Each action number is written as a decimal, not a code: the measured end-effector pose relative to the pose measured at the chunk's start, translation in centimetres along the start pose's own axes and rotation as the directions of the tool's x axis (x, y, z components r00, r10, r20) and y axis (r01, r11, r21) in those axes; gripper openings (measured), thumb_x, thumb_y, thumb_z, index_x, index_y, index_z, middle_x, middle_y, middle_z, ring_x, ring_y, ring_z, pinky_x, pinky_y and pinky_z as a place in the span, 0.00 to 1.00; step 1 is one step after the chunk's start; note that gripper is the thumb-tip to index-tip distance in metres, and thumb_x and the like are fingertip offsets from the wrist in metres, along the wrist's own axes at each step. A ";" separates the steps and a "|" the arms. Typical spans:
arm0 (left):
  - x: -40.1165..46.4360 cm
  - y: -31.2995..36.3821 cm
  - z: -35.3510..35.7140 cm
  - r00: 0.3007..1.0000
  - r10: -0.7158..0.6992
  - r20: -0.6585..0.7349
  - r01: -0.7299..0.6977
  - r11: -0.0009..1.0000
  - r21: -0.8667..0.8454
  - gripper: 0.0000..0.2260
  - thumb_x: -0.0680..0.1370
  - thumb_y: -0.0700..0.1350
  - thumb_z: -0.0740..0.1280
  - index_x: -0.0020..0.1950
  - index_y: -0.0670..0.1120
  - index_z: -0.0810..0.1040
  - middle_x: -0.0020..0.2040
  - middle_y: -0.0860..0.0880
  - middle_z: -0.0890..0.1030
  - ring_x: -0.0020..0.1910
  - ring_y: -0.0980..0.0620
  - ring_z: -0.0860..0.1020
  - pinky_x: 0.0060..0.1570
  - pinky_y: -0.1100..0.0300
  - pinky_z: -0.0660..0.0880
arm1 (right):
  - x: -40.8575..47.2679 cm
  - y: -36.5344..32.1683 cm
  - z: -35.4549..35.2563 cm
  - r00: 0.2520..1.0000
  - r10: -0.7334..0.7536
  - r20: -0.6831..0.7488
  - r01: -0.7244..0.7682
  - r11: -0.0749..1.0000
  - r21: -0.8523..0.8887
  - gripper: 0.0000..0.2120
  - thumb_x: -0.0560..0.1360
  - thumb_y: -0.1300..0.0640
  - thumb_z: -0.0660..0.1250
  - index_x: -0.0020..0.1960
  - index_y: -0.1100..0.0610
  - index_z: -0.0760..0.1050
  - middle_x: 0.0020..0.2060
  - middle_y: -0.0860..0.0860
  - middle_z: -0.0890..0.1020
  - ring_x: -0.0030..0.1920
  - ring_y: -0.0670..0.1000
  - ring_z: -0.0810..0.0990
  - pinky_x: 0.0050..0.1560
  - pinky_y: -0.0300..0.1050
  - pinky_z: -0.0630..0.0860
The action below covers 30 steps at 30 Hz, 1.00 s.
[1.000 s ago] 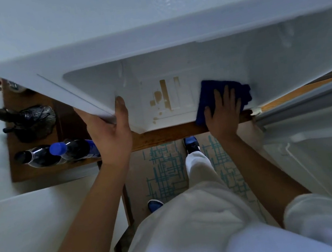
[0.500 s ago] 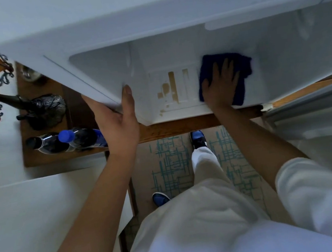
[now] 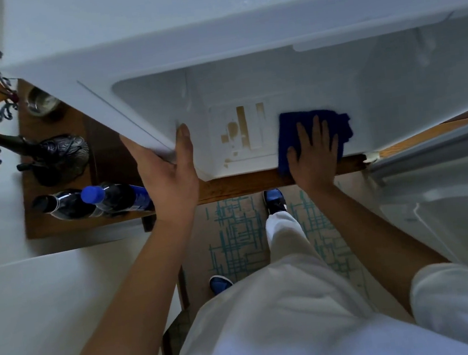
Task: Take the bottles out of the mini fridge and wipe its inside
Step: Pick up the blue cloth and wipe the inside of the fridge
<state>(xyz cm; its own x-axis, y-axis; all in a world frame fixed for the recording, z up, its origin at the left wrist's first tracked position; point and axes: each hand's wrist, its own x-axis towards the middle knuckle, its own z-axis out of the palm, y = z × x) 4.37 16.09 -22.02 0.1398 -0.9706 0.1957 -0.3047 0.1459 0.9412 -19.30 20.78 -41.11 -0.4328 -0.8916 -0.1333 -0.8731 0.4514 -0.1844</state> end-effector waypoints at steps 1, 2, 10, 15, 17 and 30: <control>0.0 0.0 0.0 1.000 -0.005 -0.003 0.005 1.000 -0.002 0.24 0.82 0.36 0.68 0.69 0.52 0.58 0.63 0.63 0.71 0.63 0.73 0.74 0.64 0.75 0.68 | 1.2 -0.5 -0.1 0.999 0.033 0.002 -0.034 0.999 0.015 0.31 0.81 0.45 0.52 0.81 0.54 0.61 0.82 0.61 0.58 0.82 0.63 0.55 0.80 0.66 0.51; 0.0 0.0 0.0 1.000 -0.006 -0.008 0.006 1.000 -0.004 0.24 0.82 0.36 0.68 0.69 0.52 0.58 0.63 0.63 0.71 0.63 0.74 0.74 0.63 0.76 0.68 | 2.3 -1.4 -0.1 0.999 0.052 0.007 -0.052 0.998 0.026 0.31 0.81 0.45 0.52 0.82 0.54 0.60 0.82 0.61 0.56 0.82 0.63 0.54 0.80 0.66 0.50; 0.0 0.1 0.1 1.000 -0.016 -0.010 0.016 1.000 -0.014 0.27 0.82 0.34 0.67 0.73 0.47 0.55 0.64 0.62 0.71 0.63 0.74 0.74 0.65 0.75 0.68 | 5.2 -10.0 1.3 0.978 -0.205 0.043 0.202 0.977 0.072 0.26 0.84 0.48 0.54 0.82 0.51 0.60 0.82 0.59 0.56 0.83 0.62 0.52 0.81 0.66 0.46; 0.1 0.1 0.2 1.000 -0.026 0.011 0.026 0.999 -0.043 0.26 0.82 0.33 0.67 0.69 0.52 0.57 0.58 0.77 0.76 0.61 0.74 0.75 0.63 0.75 0.69 | 0.3 -7.7 1.9 0.949 -0.312 0.052 0.310 0.950 0.034 0.27 0.83 0.48 0.49 0.81 0.54 0.63 0.82 0.60 0.59 0.82 0.62 0.56 0.80 0.66 0.52; 0.1 0.0 0.1 0.999 -0.037 0.016 0.037 0.998 -0.050 0.26 0.82 0.33 0.67 0.70 0.52 0.57 0.58 0.77 0.76 0.62 0.73 0.75 0.64 0.74 0.70 | -2.5 -6.0 1.9 0.951 -0.308 0.042 0.307 0.951 0.025 0.27 0.84 0.47 0.50 0.80 0.54 0.63 0.81 0.59 0.60 0.81 0.62 0.58 0.80 0.65 0.53; 0.2 0.0 0.1 0.999 -0.039 -0.017 0.038 0.998 -0.053 0.26 0.82 0.34 0.68 0.69 0.53 0.58 0.63 0.63 0.73 0.62 0.71 0.76 0.65 0.70 0.71 | 5.5 -9.2 0.9 0.998 -0.067 0.018 0.066 0.996 0.060 0.28 0.84 0.46 0.52 0.82 0.52 0.60 0.82 0.60 0.55 0.83 0.62 0.52 0.81 0.65 0.46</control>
<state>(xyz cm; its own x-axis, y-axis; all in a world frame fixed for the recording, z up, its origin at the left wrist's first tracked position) 4.28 15.90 -22.02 0.1674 -0.9722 0.1637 -0.2484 0.1191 0.9613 -13.42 11.72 -40.98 -0.3692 -0.9191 -0.1378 -0.8847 0.3930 -0.2509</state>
